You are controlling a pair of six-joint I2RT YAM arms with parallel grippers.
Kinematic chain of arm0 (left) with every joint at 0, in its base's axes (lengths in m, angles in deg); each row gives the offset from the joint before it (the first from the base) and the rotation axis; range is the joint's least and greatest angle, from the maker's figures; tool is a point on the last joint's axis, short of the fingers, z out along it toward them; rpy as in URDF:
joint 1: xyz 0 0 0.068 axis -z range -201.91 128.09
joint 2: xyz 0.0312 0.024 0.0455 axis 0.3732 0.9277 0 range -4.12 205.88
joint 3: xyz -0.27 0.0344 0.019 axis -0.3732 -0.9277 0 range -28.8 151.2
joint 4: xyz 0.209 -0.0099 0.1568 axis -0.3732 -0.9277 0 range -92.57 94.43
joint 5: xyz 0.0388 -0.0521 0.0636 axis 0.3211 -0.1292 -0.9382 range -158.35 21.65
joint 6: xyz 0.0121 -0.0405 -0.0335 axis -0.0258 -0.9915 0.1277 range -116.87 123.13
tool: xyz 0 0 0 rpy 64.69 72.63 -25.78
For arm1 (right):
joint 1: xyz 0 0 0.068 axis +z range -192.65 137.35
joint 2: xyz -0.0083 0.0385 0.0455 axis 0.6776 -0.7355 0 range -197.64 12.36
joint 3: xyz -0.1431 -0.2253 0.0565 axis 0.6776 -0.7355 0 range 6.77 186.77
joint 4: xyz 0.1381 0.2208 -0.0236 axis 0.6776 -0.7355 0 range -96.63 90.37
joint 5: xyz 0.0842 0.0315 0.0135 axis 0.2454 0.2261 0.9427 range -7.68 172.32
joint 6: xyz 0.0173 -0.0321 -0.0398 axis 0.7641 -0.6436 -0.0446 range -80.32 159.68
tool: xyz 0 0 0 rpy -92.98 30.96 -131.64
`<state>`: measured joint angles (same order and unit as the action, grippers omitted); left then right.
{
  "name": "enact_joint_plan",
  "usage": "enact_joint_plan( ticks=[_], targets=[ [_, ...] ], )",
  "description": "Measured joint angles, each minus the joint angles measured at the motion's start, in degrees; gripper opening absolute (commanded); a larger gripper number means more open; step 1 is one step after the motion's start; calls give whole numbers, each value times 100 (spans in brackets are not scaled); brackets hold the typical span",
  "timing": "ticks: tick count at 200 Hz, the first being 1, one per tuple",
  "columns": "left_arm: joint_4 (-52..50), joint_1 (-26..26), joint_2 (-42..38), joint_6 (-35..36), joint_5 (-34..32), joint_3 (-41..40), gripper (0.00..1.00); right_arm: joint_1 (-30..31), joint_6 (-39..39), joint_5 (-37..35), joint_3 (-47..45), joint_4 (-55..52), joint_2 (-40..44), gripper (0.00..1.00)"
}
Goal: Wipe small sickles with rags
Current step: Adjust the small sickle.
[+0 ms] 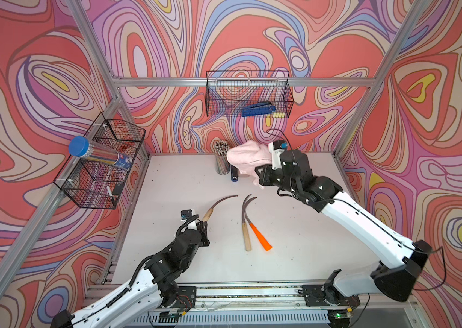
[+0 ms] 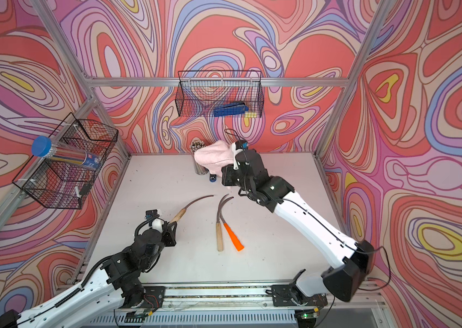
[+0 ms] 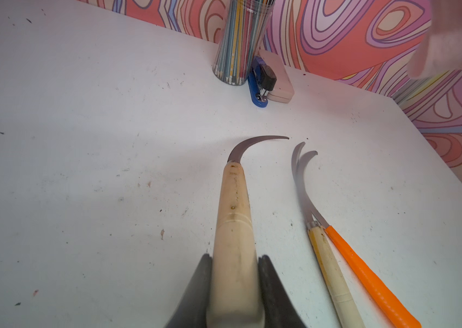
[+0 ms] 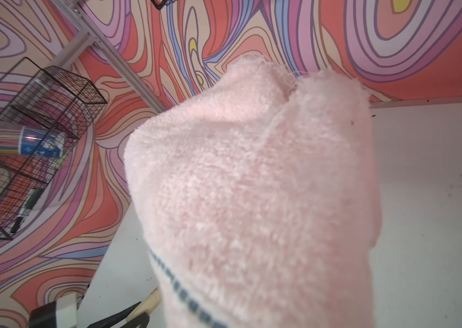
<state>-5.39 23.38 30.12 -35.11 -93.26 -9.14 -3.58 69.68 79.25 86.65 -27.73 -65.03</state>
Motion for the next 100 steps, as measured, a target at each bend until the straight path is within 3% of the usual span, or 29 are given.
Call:
enact_joint_plan(
  ticks=[29,55,100],
  targets=[
    [-24,-232,431,-317,621,291,0,111,208,52,-1349,157,748,0],
    [111,-621,881,-695,1285,389,0,874,234,-323,-1912,197,1088,0],
    [-87,-1523,966,-1491,2376,533,0,1884,157,-793,-1952,621,374,0]
  ],
)
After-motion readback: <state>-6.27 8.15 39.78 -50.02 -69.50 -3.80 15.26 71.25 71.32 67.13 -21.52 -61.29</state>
